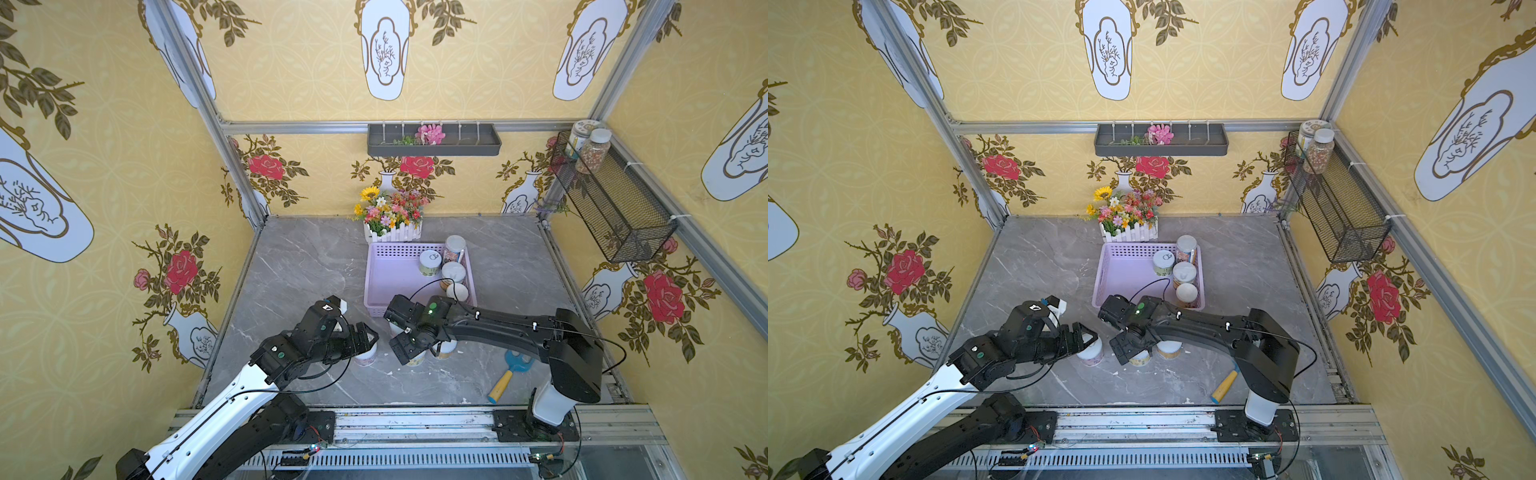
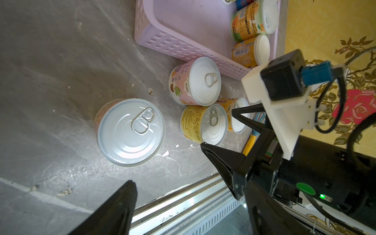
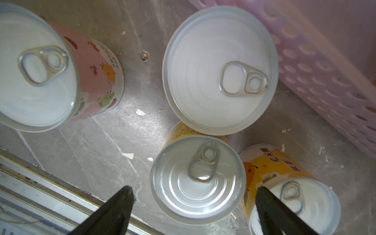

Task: Put the canned food in the basket
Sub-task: Pick up the canned food from the center of the board.

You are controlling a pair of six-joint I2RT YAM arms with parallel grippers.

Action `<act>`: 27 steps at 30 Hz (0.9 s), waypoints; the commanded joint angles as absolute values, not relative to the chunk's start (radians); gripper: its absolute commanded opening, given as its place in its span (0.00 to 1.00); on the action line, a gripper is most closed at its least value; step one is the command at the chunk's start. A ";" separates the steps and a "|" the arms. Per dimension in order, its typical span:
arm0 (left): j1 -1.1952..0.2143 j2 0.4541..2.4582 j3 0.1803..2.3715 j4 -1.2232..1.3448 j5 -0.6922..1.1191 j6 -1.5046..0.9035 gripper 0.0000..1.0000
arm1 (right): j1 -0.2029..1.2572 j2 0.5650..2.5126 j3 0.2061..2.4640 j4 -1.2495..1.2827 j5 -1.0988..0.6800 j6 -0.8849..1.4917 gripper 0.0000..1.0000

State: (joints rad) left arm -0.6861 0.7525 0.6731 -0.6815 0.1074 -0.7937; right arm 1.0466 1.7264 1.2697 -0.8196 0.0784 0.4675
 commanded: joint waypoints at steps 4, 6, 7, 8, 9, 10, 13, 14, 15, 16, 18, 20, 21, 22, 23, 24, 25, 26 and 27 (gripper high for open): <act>-0.695 0.750 0.670 -0.680 0.096 -0.785 0.89 | 1.032 1.763 1.284 -0.808 0.034 0.473 0.94; -0.696 0.749 0.669 -0.683 0.093 -0.787 0.89 | 1.030 1.776 1.289 -0.813 0.031 0.474 0.93; -0.695 0.749 0.670 -0.683 0.092 -0.787 0.89 | 1.030 1.782 1.291 -0.815 0.030 0.473 0.93; -0.696 0.749 0.670 -0.683 0.092 -0.787 0.89 | 1.029 1.787 1.291 -0.815 0.025 0.474 0.92; -0.696 0.750 0.670 -0.683 0.092 -0.787 0.89 | 1.028 1.791 1.292 -0.817 0.024 0.473 0.91; -0.696 0.749 0.670 -0.683 0.092 -0.786 0.89 | 1.029 1.795 1.292 -0.819 0.020 0.473 0.90; -0.697 0.749 0.670 -0.683 0.092 -0.787 0.89 | 1.030 1.797 1.289 -0.829 0.013 0.474 0.89; -0.696 0.750 0.670 -0.683 0.093 -0.786 0.89 | 1.031 1.798 1.286 -0.836 0.014 0.475 0.89; -0.696 0.750 0.670 -0.683 0.093 -0.785 0.89 | 1.030 1.796 1.283 -0.844 0.014 0.477 0.89; -0.696 0.750 0.672 -0.683 0.092 -0.785 0.89 | 1.030 1.795 1.280 -0.850 0.015 0.478 0.88; -0.697 0.754 0.671 -0.683 0.095 -0.785 0.89 | 1.030 1.790 1.273 -0.861 0.018 0.481 0.87; -0.696 0.759 0.670 -0.683 0.095 -0.785 0.89 | 1.031 1.791 1.274 -0.872 0.023 0.481 0.87; -0.696 0.761 0.673 -0.683 0.096 -0.785 0.89 | 1.031 1.793 1.277 -0.879 0.028 0.481 0.87; -0.696 0.761 0.672 -0.683 0.095 -0.785 0.89 | 1.032 1.795 1.278 -0.881 0.030 0.481 0.86; -0.696 0.761 0.672 -0.683 0.094 -0.785 0.89 | 1.031 1.794 1.279 -0.881 0.031 0.481 0.86; -0.696 0.761 0.672 -0.683 0.093 -0.785 0.89 | 1.032 1.793 1.280 -0.878 0.030 0.481 0.85; -0.697 0.761 0.673 -0.683 0.093 -0.785 0.89 | 1.031 1.792 1.281 -0.874 0.029 0.481 0.85; -0.696 0.762 0.675 -0.683 0.091 -0.785 0.89 | 1.031 1.793 1.282 -0.873 0.028 0.480 0.84; -0.697 0.761 0.674 -0.683 0.090 -0.785 0.89 | 1.032 1.795 1.282 -0.869 0.028 0.479 0.84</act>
